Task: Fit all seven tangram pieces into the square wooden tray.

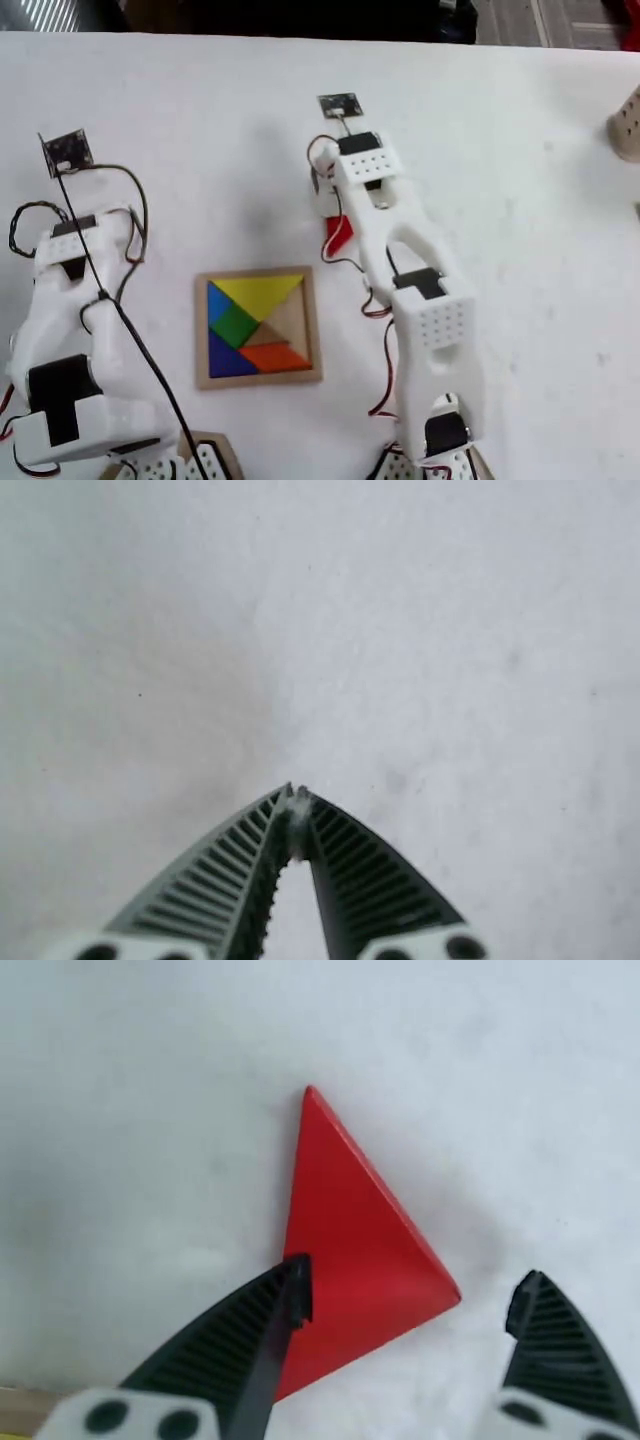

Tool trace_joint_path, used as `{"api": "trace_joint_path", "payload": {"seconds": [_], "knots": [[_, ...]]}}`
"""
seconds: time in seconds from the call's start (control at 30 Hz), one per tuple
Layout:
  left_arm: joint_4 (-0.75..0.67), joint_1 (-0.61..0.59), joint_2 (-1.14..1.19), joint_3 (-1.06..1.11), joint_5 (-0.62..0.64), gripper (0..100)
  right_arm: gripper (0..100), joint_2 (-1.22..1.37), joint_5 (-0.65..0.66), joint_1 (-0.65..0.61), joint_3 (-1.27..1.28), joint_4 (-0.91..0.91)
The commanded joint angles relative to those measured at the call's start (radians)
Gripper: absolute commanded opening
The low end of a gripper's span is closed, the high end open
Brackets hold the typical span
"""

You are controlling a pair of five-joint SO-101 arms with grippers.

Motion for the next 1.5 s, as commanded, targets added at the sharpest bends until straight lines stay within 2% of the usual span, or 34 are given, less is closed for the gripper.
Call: {"api": "trace_joint_path", "payload": {"seconds": [0.0, 0.27, 0.53, 0.67, 0.9, 0.97, 1.1, 1.13, 1.2, 1.3, 1.47], "knots": [[-0.021, -0.004, -0.005, -0.025, -0.008, 2, 31.7, 0.024, 0.017, -0.024, -0.077, 0.035], [-0.021, -0.005, -0.005, -0.025, -0.008, 2, 31.6, 0.117, 0.106, -0.104, -0.218, 0.137], [-0.021, -0.008, -0.005, -0.025, -0.008, 2, 31.5, 0.223, 0.092, -0.114, -0.354, 0.202], [-0.021, -0.008, -0.005, -0.025, -0.008, 2, 31.5, 0.260, 0.035, -0.113, -0.413, 0.237], [-0.023, -0.005, -0.005, -0.011, -0.008, 2, 31.3, 0.303, 0.037, -0.113, -0.477, 0.272], [-0.023, -0.005, -0.005, -0.011, -0.008, 2, 26.7, 0.305, 0.037, -0.113, -0.485, 0.271], [-0.023, -0.005, -0.005, -0.011, -0.008, 2, 2.9, 0.306, 0.037, -0.113, -0.488, 0.249], [-0.023, -0.004, -0.005, -0.011, -0.008, 2, 0.6, 0.306, 0.037, -0.114, -0.488, 0.242], [-0.023, -0.004, -0.005, -0.012, -0.008, 2, 5.0, 0.305, 0.037, -0.114, -0.486, 0.243], [-0.049, -0.004, -0.005, -0.005, -0.008, 2, 1.2, 0.303, 0.037, -0.111, -0.486, 0.237], [-0.057, -0.004, -0.005, -0.005, -0.008, 2, 1.7, 0.298, 0.037, -0.111, -0.486, 0.237]]}}
